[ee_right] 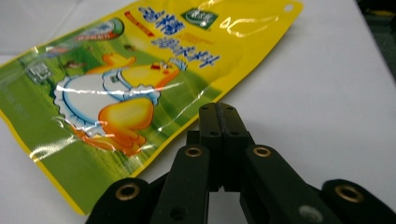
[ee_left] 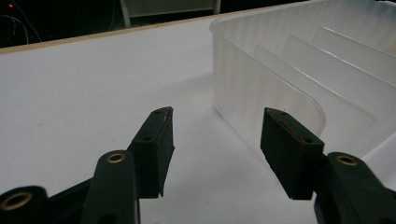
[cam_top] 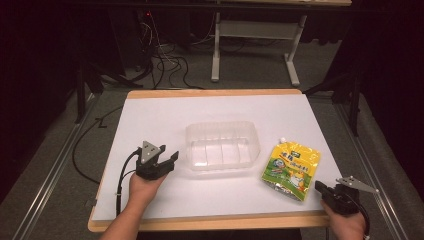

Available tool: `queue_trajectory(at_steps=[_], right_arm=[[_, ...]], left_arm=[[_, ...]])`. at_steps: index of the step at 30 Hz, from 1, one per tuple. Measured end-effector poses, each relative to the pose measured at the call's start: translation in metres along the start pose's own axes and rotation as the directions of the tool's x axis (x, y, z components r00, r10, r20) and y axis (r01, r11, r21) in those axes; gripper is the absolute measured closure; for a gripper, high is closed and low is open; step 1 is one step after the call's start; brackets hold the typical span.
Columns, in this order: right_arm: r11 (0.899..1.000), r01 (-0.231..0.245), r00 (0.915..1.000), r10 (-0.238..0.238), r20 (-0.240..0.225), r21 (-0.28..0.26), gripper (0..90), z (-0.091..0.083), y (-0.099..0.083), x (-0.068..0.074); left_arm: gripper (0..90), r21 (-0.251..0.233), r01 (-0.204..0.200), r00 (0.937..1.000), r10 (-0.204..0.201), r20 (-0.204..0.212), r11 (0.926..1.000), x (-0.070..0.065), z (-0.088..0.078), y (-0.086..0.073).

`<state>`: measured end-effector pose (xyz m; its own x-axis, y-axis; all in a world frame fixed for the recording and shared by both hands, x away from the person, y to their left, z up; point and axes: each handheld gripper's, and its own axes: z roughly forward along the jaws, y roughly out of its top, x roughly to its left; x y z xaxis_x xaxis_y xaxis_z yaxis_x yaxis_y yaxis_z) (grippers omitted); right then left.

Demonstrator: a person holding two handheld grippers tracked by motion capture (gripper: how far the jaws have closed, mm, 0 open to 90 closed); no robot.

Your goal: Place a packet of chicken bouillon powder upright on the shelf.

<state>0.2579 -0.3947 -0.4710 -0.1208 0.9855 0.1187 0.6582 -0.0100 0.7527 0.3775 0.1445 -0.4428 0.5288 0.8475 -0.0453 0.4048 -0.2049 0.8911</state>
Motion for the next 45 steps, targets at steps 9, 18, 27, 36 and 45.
queue_trajectory(at_steps=[9, 18, 27, 36, 45], right_arm=[[0.999, 0.005, 1.0, -0.005, 0.008, 0.039, 90.0, 0.007, -0.001, 0.004], [0.999, 0.023, 0.9992, -0.021, -0.034, 0.049, 90.0, 0.013, 0.003, 0.01], [0.996, 0.072, 0.9953, -0.068, -0.068, 0.059, 90.0, 0.017, 0.005, 0.02], [0.998, 0.057, 0.9951, -0.058, -0.08, -0.012, 84.3, 0.009, 0.016, 0.018], [0.994, -0.009, 0.999, 0.004, -0.045, -0.108, 65.9, 0.023, 0.046, 0.003]], left_arm=[[42.5, 0.007, -0.009, 0.9999, 0.009, -0.012, 0.9999, 0.002, -0.003, -0.002], [42.5, 0.017, -0.005, 0.9996, 0.006, -0.027, 0.9998, 0.006, -0.007, -0.005], [42.5, 0.025, -0.014, 0.9995, 0.015, -0.029, 0.9996, 0.005, -0.008, -0.006], [42.0, 0.029, -0.017, 0.9997, 0.018, -0.017, 0.9994, 0.008, -0.011, -0.007], [40.3, 0.05, -0.012, 0.9998, 0.013, -0.018, 0.9987, 0.019, -0.034, -0.023]])
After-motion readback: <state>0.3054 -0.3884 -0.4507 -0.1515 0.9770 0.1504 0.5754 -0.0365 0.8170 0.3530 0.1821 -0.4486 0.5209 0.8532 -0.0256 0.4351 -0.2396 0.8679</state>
